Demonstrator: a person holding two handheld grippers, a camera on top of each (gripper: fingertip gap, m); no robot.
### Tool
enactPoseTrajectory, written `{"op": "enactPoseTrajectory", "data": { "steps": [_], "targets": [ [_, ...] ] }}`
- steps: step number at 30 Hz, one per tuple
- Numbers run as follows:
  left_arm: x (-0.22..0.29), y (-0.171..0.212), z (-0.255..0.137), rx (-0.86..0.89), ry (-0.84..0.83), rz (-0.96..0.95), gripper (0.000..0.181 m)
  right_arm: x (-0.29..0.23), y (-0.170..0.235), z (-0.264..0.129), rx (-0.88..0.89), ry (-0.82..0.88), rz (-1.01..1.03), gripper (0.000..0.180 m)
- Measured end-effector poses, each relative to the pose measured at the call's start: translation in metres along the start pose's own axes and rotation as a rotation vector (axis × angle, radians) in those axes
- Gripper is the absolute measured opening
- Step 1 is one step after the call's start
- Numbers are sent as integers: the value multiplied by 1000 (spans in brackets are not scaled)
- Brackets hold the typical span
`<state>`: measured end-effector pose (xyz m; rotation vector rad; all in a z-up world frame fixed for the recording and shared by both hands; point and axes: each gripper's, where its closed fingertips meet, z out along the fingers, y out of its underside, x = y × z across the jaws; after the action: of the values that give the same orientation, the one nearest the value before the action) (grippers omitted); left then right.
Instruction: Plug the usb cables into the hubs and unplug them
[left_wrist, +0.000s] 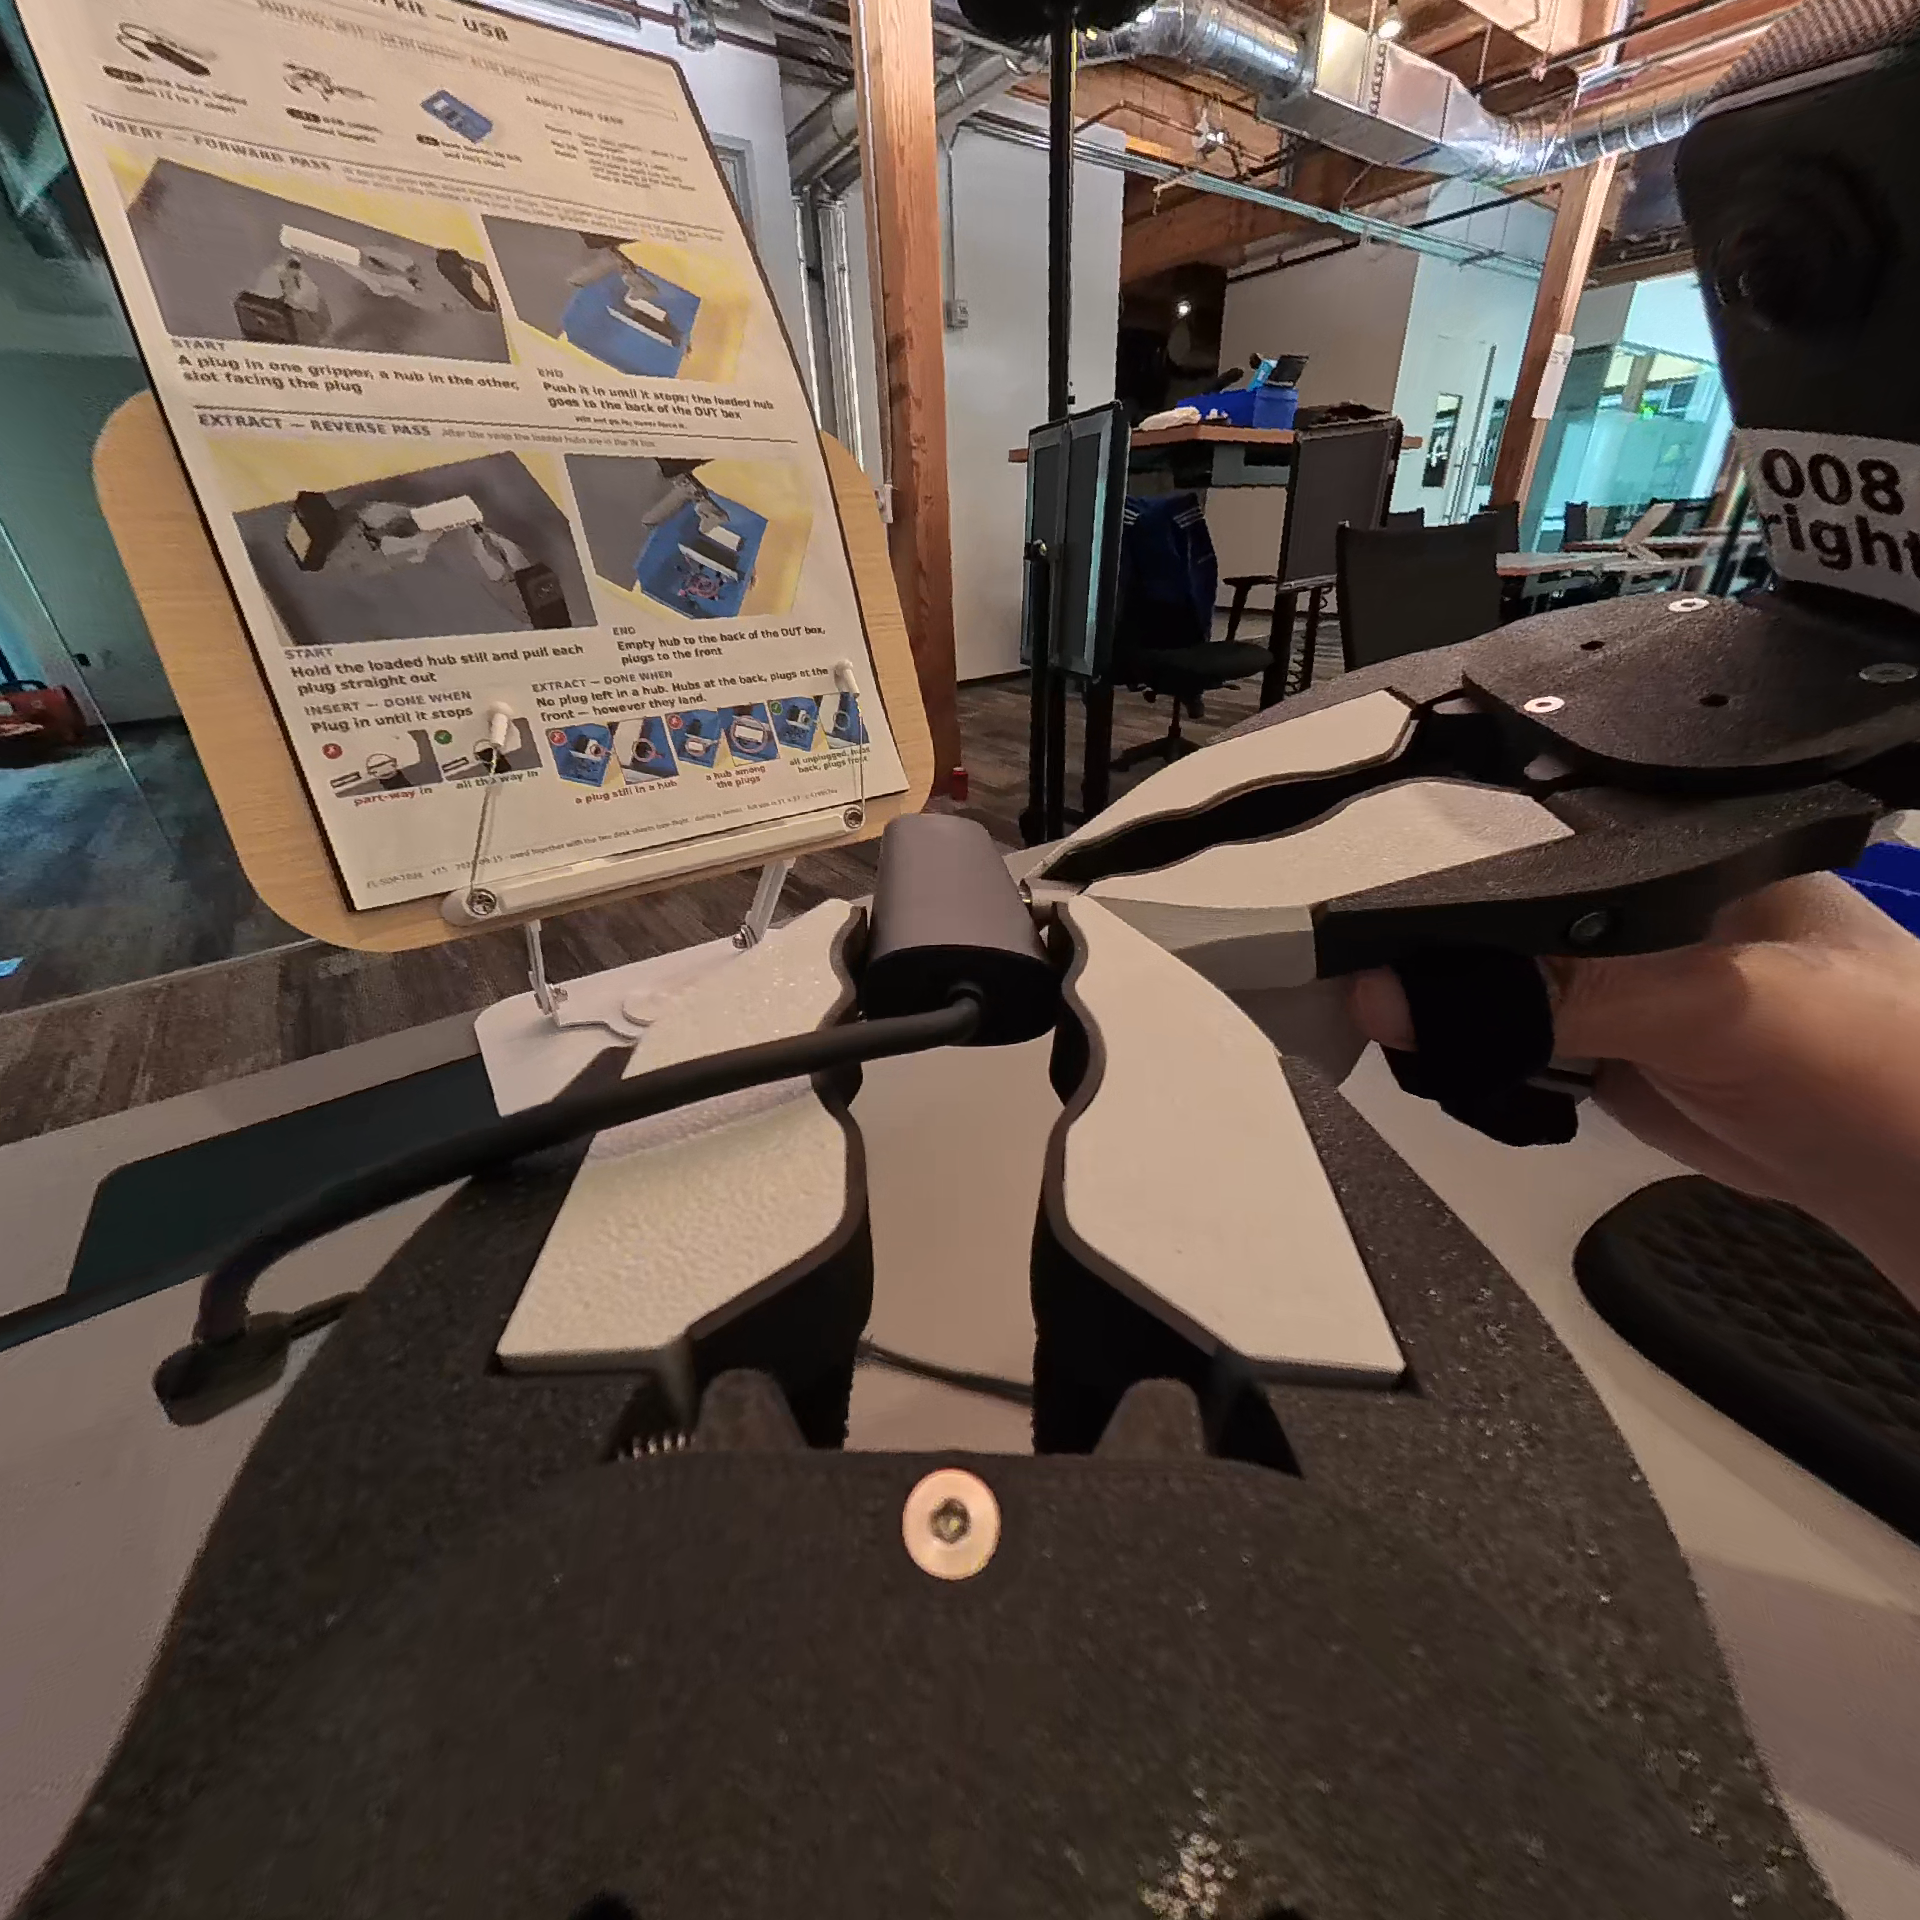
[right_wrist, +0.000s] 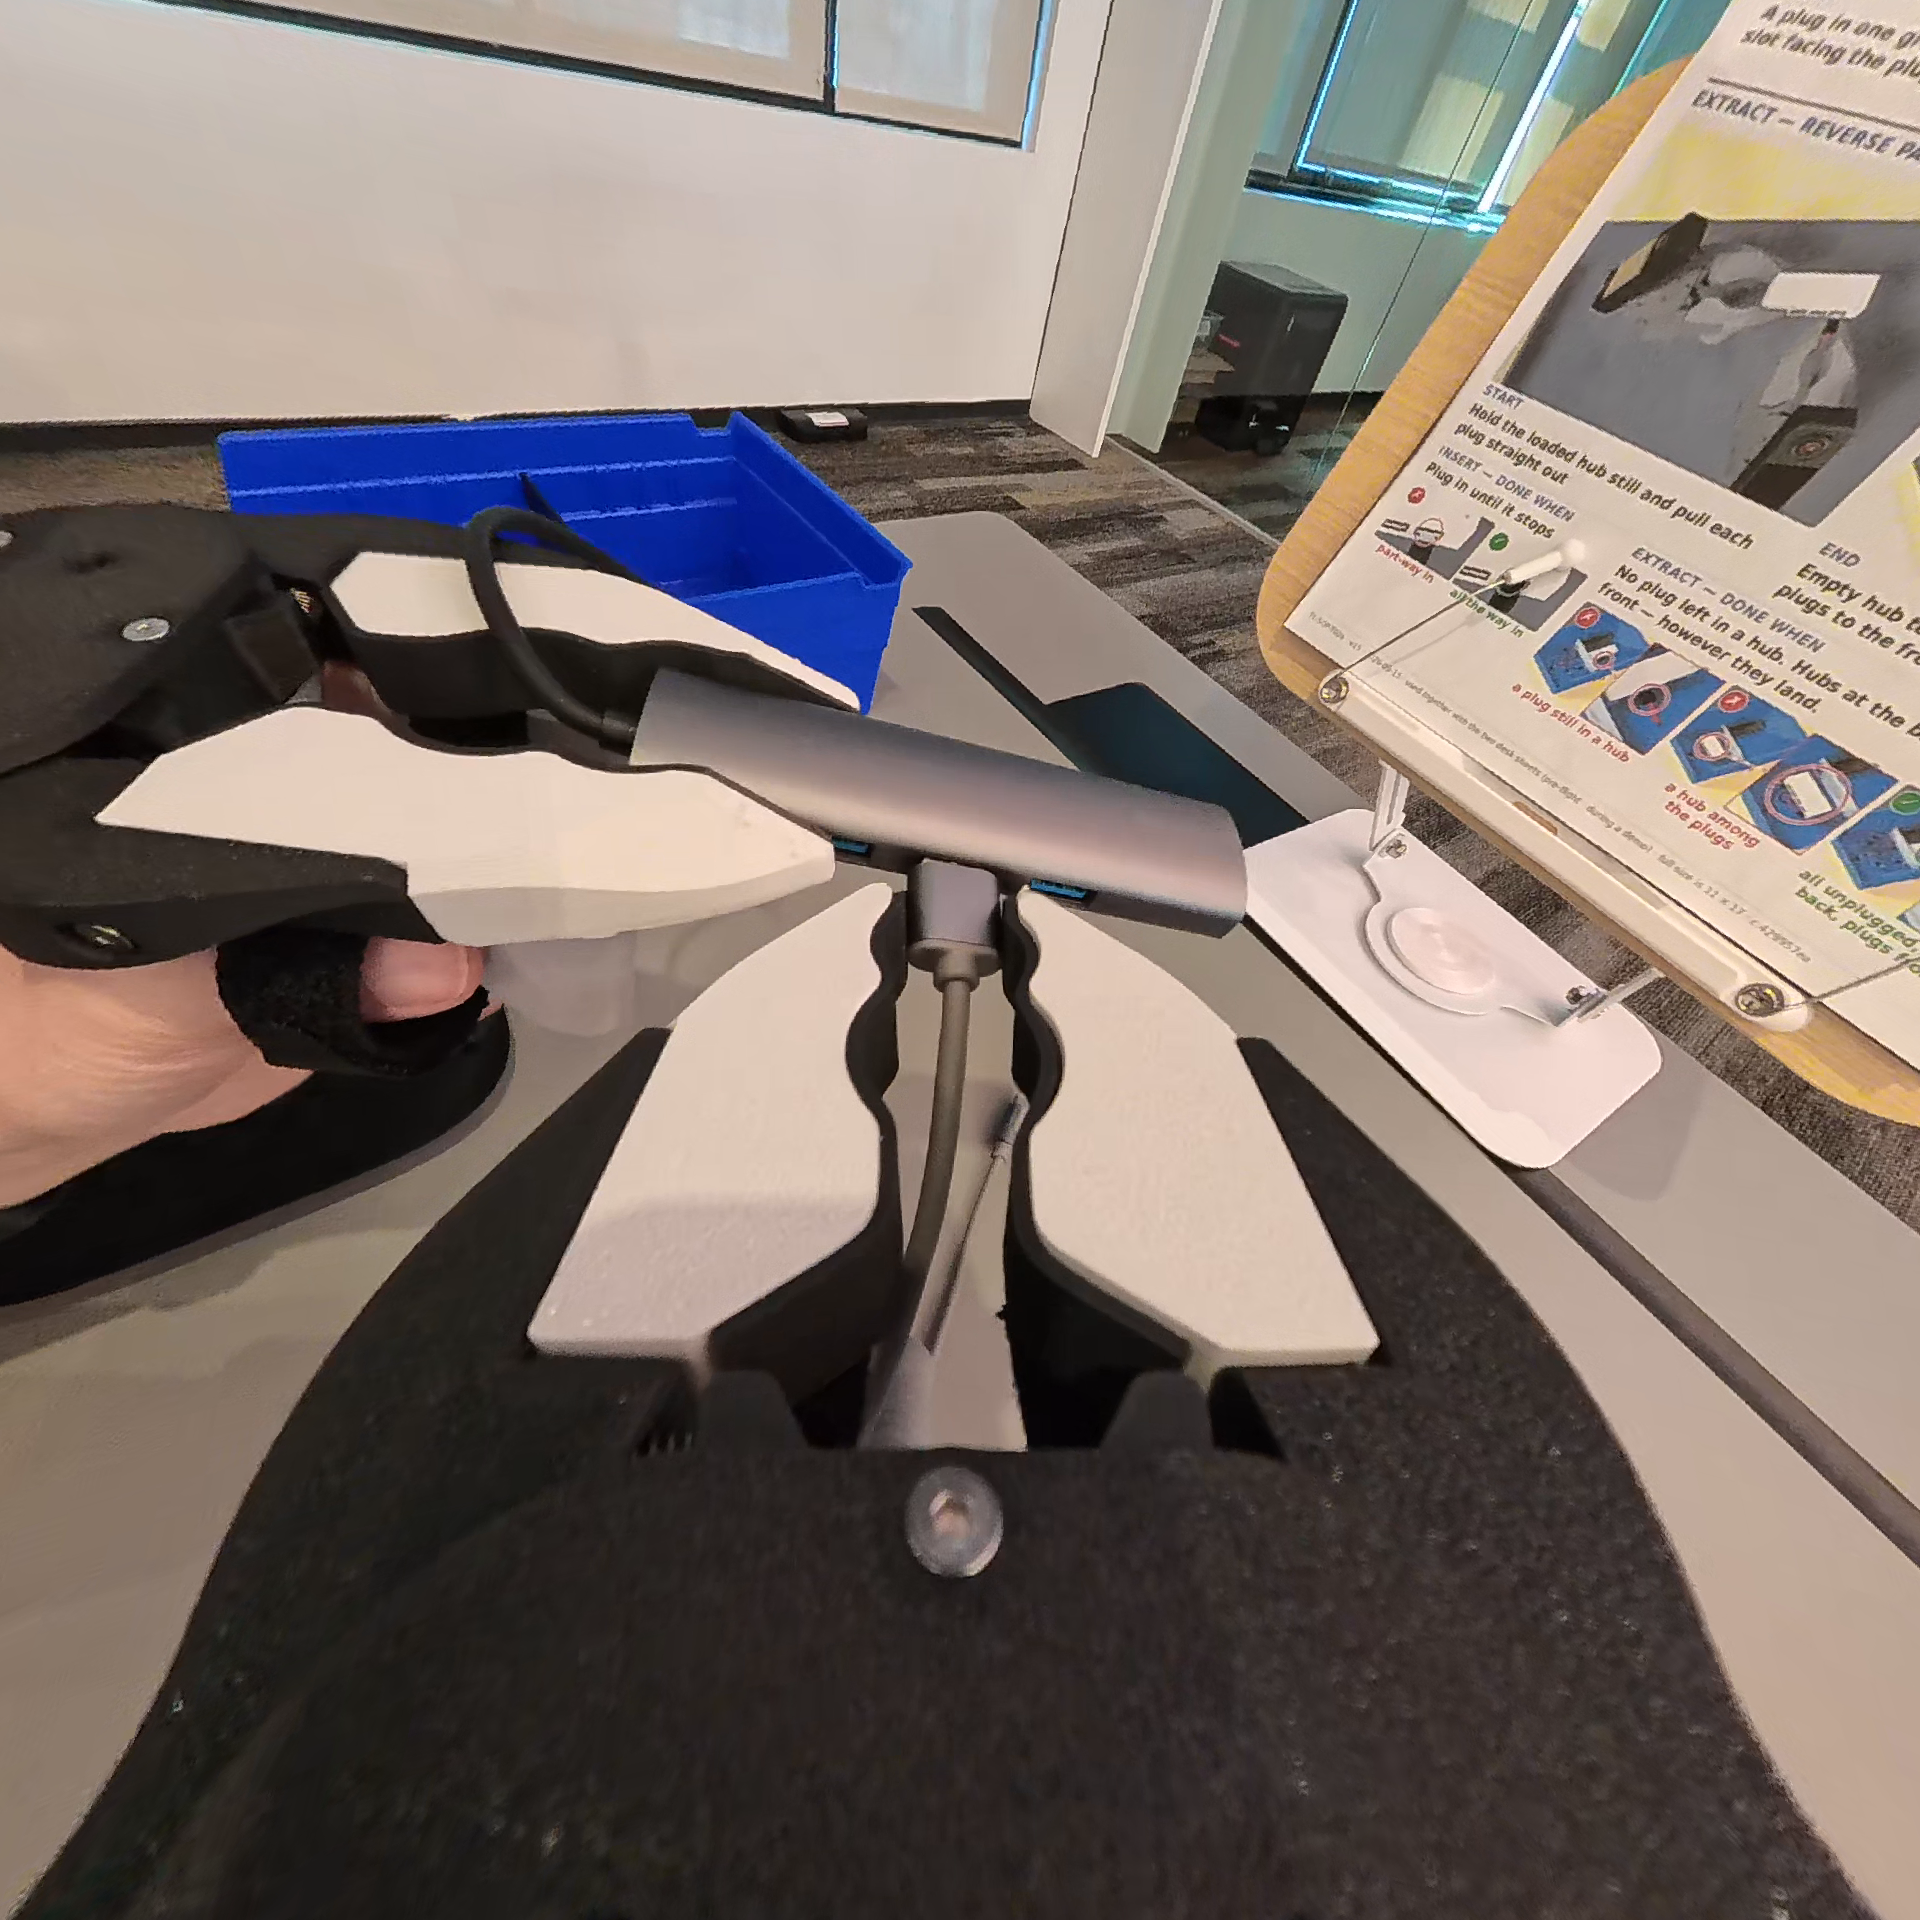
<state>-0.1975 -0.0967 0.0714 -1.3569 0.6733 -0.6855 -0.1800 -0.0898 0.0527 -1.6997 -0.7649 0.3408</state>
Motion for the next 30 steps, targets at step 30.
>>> {"op": "enactPoseTrajectory", "data": {
  "steps": [30],
  "targets": [
    [-4,1,-4,40,-1,-49,32,-5,-6,-2,170,59,36,16]
  ]
}}
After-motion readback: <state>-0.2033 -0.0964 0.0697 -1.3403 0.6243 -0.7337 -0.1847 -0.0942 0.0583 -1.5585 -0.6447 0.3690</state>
